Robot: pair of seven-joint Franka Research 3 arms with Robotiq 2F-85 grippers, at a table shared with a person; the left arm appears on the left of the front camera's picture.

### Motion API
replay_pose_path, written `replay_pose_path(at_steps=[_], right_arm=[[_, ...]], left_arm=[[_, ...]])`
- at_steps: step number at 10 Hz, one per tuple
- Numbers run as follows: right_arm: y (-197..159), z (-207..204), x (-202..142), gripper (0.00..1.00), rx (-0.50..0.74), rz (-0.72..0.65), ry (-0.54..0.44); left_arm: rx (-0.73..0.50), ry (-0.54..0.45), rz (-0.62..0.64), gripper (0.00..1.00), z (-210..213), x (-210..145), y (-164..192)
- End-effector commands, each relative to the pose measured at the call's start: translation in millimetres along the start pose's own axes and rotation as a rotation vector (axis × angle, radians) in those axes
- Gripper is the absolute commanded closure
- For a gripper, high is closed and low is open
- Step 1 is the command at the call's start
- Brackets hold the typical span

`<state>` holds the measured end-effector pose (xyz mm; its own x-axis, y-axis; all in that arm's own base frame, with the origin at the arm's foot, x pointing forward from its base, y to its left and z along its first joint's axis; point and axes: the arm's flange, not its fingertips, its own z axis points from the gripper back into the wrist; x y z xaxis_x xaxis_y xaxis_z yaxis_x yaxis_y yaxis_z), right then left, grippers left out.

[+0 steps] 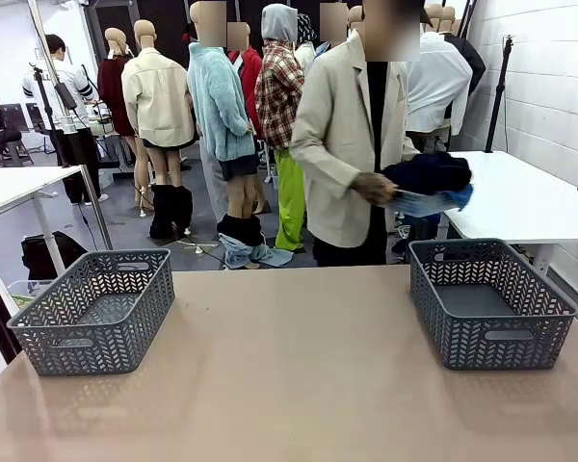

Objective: Sort the tops and bottoms.
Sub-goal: Lift clothes from the center of the table with your left hand.

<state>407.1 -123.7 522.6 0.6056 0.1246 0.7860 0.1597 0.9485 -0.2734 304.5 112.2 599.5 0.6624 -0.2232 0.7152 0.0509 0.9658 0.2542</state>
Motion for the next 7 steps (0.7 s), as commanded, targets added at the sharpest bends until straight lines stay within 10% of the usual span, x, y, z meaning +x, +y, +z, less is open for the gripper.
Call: replay_pose_path(at_steps=[1,7], right_arm=[[0.1,0.3,2.0,0.00,0.000,0.010,0.001],[0.1,0.3,2.0,0.00,0.000,0.010,0.001]], left_arm=[[0.010,0.003,0.012,0.00,0.0,-0.8,1.7],[0.010,0.003,0.012,0.00,0.0,-0.8,1.7]])
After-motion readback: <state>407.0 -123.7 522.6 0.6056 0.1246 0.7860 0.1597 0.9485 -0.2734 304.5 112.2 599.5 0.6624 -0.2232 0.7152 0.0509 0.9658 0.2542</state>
